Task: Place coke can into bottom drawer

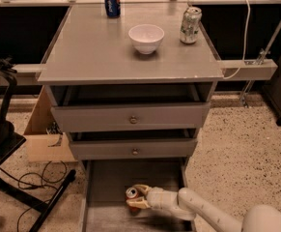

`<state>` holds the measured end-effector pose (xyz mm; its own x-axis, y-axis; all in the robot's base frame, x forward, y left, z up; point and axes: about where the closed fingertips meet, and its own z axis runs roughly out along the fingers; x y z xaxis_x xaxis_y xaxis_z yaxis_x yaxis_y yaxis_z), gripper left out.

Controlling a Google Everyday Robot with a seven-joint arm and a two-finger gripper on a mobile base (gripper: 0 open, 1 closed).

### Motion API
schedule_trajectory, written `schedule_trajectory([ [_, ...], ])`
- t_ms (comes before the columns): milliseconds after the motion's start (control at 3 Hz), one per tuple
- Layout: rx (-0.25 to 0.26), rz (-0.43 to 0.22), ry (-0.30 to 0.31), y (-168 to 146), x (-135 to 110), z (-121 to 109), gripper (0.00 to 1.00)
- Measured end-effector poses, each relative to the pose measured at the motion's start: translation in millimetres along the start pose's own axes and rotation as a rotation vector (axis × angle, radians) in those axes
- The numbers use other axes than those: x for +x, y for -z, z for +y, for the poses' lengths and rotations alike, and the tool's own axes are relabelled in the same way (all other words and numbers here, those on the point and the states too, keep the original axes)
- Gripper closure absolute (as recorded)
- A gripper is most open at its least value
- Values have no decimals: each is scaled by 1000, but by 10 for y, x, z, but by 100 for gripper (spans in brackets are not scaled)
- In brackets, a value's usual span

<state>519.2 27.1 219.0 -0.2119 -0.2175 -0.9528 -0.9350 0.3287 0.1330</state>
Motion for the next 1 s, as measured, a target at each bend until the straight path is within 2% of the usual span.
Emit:
schedule_trajectory([
  [1000,0,0,0,-1,0,1,13],
])
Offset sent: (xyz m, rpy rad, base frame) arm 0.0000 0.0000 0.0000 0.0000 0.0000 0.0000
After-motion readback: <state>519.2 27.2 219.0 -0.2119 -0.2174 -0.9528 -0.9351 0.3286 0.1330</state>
